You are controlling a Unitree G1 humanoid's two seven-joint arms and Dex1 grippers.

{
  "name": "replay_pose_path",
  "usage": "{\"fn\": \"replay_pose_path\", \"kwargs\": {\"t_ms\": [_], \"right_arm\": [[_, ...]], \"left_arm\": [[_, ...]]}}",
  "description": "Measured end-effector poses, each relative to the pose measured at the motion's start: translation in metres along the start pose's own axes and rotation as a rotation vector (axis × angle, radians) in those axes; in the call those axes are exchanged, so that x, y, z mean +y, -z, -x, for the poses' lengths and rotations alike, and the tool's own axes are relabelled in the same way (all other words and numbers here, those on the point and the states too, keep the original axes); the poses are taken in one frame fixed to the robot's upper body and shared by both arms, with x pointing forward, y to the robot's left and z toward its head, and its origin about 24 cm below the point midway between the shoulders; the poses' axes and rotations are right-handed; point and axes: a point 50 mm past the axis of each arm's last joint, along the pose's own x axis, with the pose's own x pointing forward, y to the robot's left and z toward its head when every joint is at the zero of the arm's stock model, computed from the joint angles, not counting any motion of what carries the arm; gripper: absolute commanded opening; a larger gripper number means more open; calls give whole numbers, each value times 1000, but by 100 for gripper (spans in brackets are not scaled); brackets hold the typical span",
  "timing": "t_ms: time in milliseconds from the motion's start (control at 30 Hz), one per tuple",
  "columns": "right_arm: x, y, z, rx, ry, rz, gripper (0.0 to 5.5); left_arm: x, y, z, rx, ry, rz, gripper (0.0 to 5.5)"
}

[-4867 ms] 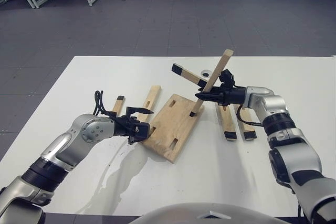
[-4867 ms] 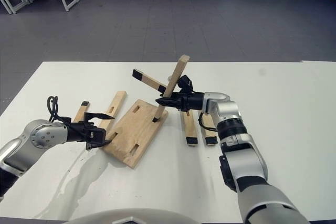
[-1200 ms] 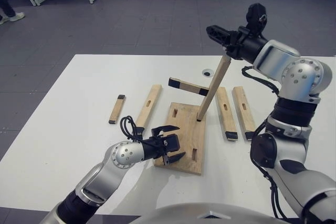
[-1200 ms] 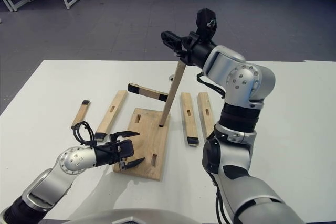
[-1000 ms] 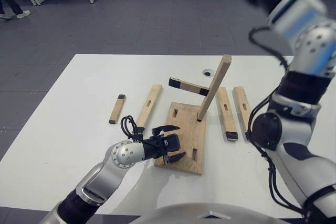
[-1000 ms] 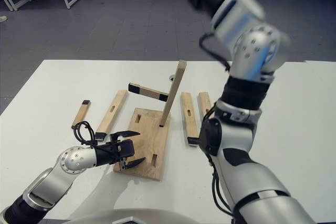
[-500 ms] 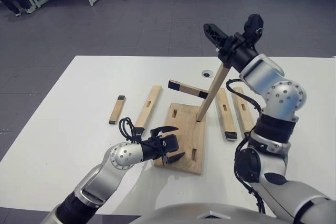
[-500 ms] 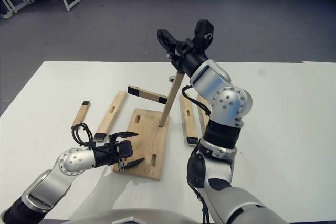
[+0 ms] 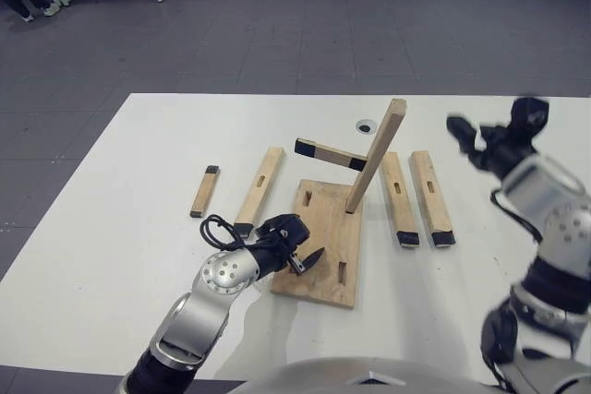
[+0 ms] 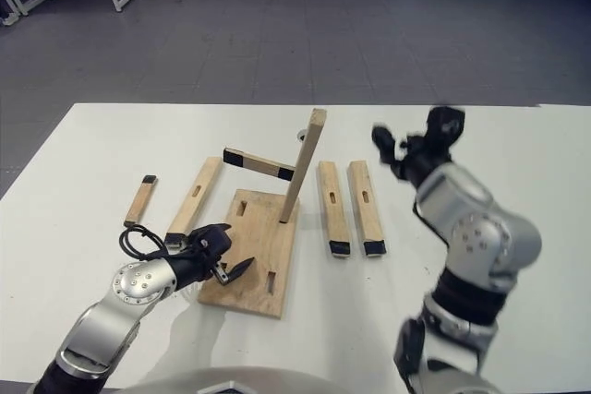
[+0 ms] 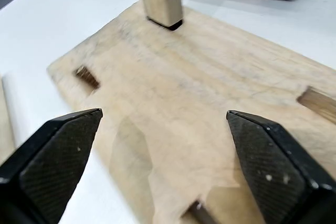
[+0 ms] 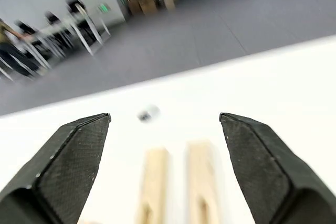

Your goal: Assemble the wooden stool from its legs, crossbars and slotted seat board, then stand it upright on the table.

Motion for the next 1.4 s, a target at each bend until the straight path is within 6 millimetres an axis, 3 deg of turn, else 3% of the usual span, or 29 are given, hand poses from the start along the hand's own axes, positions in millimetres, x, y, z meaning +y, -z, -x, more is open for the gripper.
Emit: {"fn": "replay_pose_path", "kwargs": {"t_ms": [67, 167, 233, 533, 633, 767, 1067, 1233, 1300, 1333, 1400], "right_arm": [[-7, 28, 13, 104, 0, 31, 421], [-7, 54, 22, 206, -47, 35, 476], [-8, 71, 26, 269, -48, 34, 482], [-26, 104, 26, 328, 28, 110, 482], [-24, 108, 22, 318, 12, 161, 482], [-25, 111, 10, 300, 5, 209, 406], [-48, 115, 0, 271, 39, 245, 213], [-51, 113, -3, 279, 28, 226, 205], [-54, 107, -7, 259, 41, 216, 205], [-65, 98, -10, 236, 91, 176, 205], [-81, 69, -15, 131, 160, 99, 205]], "left_arm": [[8, -7, 6, -19, -60, 41, 440], [11, -17, 9, -42, -77, 75, 440], [13, -25, 10, -62, -78, 71, 440], [17, -42, 12, -98, -68, 49, 440], [17, -43, 12, -95, -65, 47, 440], [17, -44, 13, -97, -58, 39, 440], [17, -44, 12, -94, -68, 48, 440], [17, -37, 9, -72, -79, 79, 440], [16, -36, 8, -75, -73, 94, 440], [17, -36, 9, -95, -65, 133, 440], [23, -38, 13, -147, -41, 246, 440]]}}
